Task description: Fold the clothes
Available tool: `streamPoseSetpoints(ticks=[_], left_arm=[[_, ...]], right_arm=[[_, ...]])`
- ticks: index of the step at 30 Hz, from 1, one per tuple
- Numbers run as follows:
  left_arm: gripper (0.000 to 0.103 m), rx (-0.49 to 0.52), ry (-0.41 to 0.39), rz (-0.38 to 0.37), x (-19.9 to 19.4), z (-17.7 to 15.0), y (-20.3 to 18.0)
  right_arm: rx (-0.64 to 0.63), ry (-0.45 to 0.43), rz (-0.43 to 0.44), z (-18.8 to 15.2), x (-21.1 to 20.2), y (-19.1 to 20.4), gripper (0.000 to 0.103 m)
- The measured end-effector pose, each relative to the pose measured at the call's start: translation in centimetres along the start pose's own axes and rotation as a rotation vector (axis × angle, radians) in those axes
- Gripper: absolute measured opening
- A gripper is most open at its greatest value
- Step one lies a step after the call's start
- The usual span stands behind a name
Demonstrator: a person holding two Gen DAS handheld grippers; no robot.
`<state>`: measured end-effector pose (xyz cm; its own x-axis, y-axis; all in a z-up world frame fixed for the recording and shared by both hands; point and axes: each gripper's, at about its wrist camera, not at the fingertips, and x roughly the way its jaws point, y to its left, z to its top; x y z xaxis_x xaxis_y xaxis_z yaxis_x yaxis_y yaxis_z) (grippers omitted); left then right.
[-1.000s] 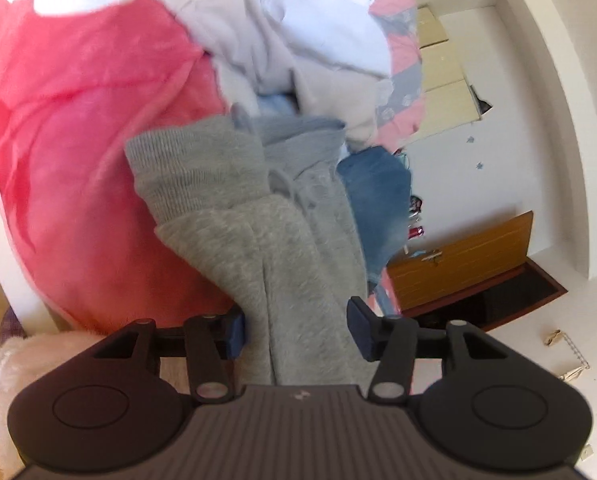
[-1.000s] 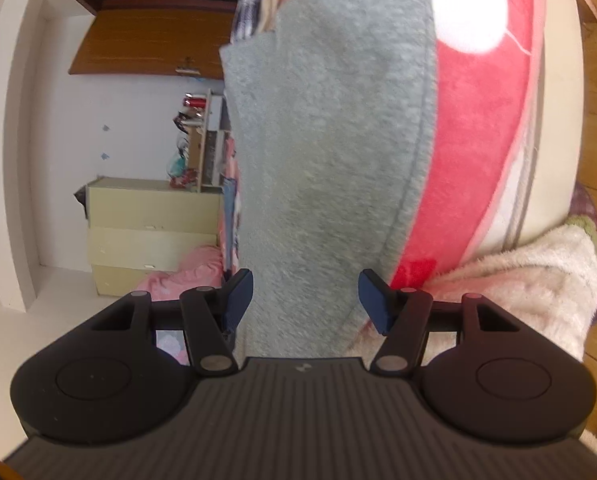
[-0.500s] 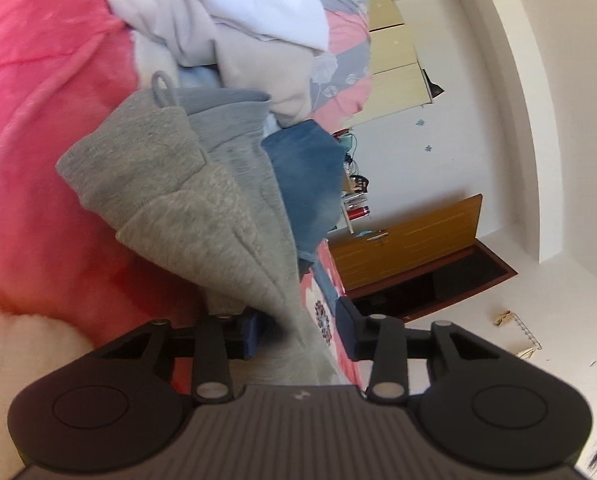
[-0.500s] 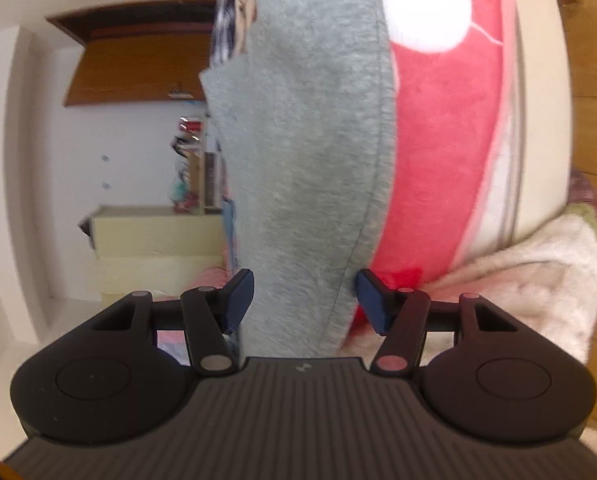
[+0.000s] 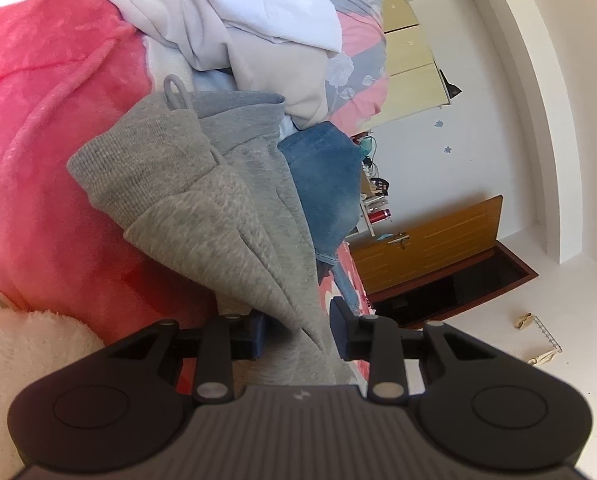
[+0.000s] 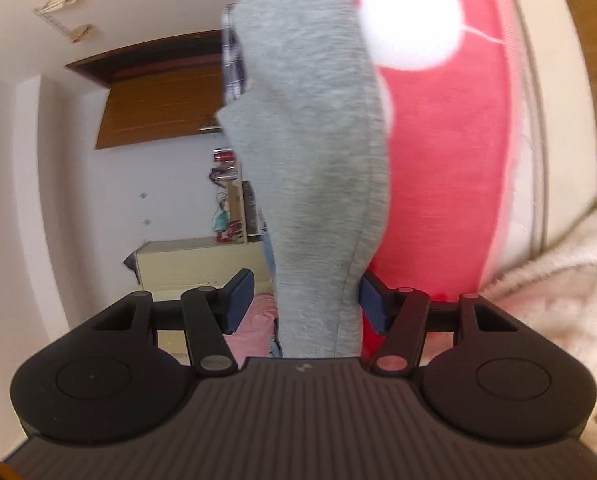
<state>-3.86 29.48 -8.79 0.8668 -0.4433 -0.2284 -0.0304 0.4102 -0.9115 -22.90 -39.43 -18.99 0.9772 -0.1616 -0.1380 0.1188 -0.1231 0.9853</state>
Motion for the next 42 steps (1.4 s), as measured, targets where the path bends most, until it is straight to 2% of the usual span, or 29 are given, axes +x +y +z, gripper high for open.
streamPoseSetpoints(ticks=[3,5,7,10,13,15,17,19,25,36,42], left_arm=[[0.032,-0.001,-0.002,0.016,0.0,-0.1,0.1],[0.032,0.003,-0.001,0.032,0.0,-0.1,0.1],[0.032,0.007,-0.001,0.045,0.0,-0.1,0.0],[0.032,0.001,0.000,0.055,0.0,-0.1,0.2],[0.032,0.024,0.011,0.100,0.4,-0.2,0.2],[0.027,0.051,0.010,0.140,0.4,-0.3,0.0],[0.014,0.081,0.004,0.183,0.4,-0.3,-0.3],[0.013,0.110,-0.003,0.220,0.4,-0.4,-0.5],[0.011,0.169,-0.017,0.245,0.4,-0.4,-1.3],[0.010,0.177,-0.103,0.189,0.2,0.4,-4.2],[0.010,0.189,-0.124,0.149,2.4,2.4,-5.7]], right_arm=[[0.046,0.005,-0.037,0.0,0.3,-1.6,0.055],[0.074,0.029,-0.028,-0.3,0.6,-2.4,0.044],[0.069,0.073,0.026,-0.7,1.1,-2.3,0.036],[-0.013,0.153,0.080,-1.4,1.6,-1.0,0.031],[-0.128,0.235,0.017,-2.1,2.9,0.4,0.025],[-0.175,0.266,-0.030,-2.5,3.8,0.8,0.018],[-0.205,0.259,-0.038,-2.8,4.1,1.3,0.011],[-0.239,0.248,-0.030,-2.7,4.1,2.1,0.009],[-0.358,0.227,-0.010,-2.7,4.2,5.6,0.006],[-0.492,0.210,0.043,-2.4,6.6,10.8,0.006],[-0.589,0.217,0.071,-2.2,9.5,15.0,0.006]])
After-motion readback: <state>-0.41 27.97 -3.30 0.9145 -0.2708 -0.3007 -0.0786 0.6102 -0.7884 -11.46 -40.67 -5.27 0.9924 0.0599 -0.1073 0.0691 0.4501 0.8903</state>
